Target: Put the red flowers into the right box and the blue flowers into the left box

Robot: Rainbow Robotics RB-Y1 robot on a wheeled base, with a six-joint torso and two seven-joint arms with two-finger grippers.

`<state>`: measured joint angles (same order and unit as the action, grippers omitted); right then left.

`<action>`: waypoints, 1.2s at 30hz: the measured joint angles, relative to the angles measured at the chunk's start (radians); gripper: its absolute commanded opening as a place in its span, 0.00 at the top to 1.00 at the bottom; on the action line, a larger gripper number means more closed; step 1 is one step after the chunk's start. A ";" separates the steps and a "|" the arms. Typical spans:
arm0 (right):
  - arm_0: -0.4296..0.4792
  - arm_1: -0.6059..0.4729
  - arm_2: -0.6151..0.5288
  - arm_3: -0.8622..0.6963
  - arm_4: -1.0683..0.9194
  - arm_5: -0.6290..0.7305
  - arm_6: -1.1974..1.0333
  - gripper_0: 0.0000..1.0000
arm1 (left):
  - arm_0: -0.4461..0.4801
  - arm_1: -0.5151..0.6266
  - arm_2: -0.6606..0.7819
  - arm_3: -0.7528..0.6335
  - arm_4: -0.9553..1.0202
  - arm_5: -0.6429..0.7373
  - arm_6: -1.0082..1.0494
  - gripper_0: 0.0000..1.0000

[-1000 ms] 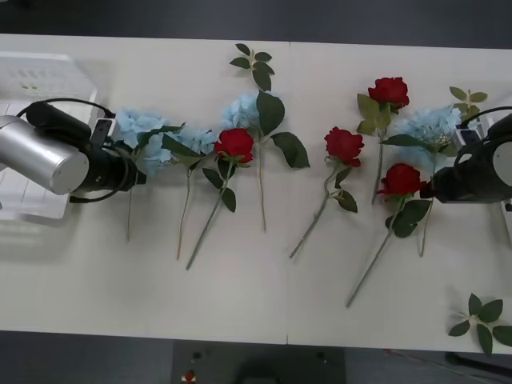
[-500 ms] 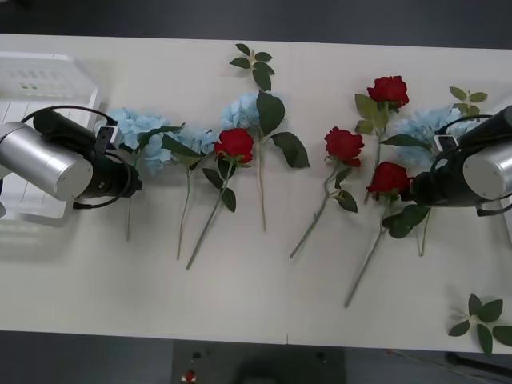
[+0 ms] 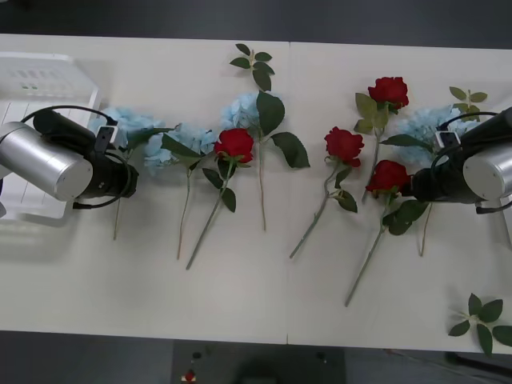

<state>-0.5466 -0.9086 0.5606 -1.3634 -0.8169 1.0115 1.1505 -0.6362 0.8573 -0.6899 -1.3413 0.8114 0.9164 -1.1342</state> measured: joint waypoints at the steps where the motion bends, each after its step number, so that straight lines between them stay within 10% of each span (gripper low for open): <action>1: 0.000 0.000 0.000 0.004 0.002 -0.005 0.000 0.15 | 0.000 0.000 0.000 0.000 0.000 0.000 0.000 1.00; 7: 0.000 0.000 0.000 0.016 0.003 -0.003 0.000 0.98 | 0.000 0.000 0.000 -0.001 0.000 0.007 0.000 1.00; 16: 0.000 0.000 0.000 0.016 0.002 0.010 0.000 1.00 | -0.002 0.033 0.103 -0.132 0.128 0.278 -0.027 1.00; 36: -0.002 -0.058 -0.026 -0.034 -0.144 0.016 0.000 1.00 | -0.002 -0.059 0.801 -0.233 0.163 0.793 -0.365 1.00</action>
<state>-0.5485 -0.9668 0.5343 -1.3978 -0.9612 1.0277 1.1505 -0.6384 0.7981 0.1107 -1.5746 0.9741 1.7098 -1.4995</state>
